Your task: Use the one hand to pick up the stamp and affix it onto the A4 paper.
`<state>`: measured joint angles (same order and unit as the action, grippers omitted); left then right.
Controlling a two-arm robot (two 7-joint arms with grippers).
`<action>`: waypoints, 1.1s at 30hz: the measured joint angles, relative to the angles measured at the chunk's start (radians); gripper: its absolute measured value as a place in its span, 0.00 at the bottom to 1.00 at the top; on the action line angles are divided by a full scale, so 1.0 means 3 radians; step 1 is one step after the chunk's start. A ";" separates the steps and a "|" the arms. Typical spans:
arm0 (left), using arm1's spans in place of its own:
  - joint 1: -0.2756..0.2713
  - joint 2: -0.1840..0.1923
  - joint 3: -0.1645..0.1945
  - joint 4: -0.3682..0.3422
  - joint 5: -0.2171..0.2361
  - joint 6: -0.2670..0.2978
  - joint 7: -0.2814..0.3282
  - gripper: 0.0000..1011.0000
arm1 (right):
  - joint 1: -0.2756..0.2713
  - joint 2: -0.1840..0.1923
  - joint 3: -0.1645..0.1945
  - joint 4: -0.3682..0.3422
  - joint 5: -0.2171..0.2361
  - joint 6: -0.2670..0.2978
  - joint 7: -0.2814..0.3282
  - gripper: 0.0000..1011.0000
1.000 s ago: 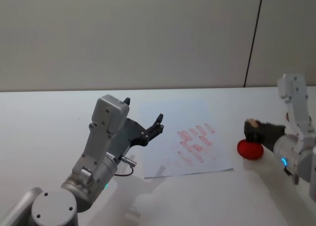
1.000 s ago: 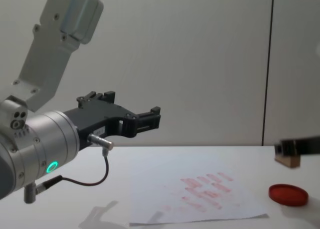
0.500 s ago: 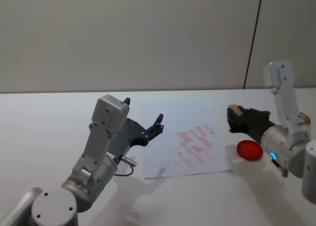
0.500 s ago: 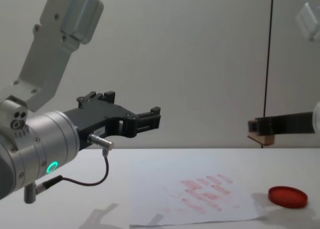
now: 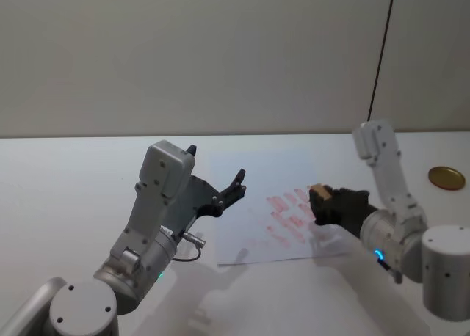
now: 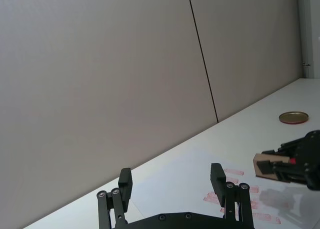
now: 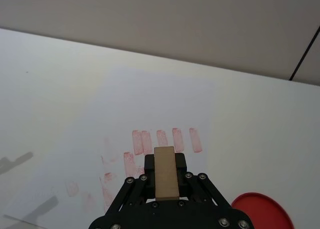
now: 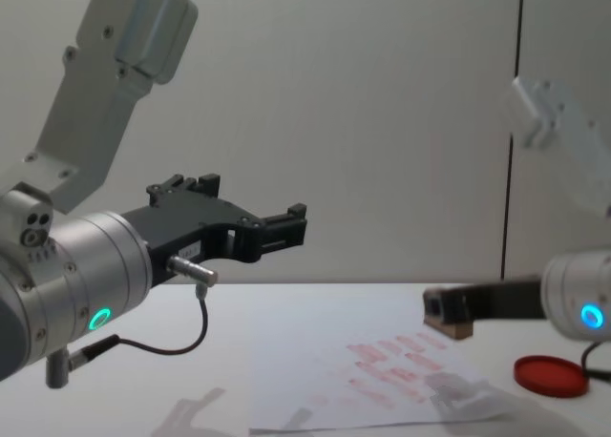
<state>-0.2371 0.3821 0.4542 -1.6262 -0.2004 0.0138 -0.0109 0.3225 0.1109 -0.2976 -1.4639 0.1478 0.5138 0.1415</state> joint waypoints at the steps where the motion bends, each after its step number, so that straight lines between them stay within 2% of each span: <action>1: 0.0000 0.0000 0.0000 0.0000 0.0000 0.0000 0.0000 0.98 | 0.0000 0.0000 0.0000 0.0000 0.0000 0.0000 0.0000 0.22; 13: 0.0000 0.0000 0.0000 0.0000 0.0000 0.0000 0.0000 0.98 | 0.0093 -0.0089 -0.0066 0.0401 -0.0079 -0.0043 0.0092 0.22; 33: 0.0000 0.0000 0.0000 0.0000 0.0000 0.0000 0.0000 0.98 | 0.0162 -0.0133 -0.0077 0.0646 -0.0130 -0.0050 0.0120 0.22</action>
<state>-0.2371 0.3821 0.4542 -1.6262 -0.2004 0.0139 -0.0109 0.3712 0.0711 -0.3208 -1.2699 0.1088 0.4989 0.1776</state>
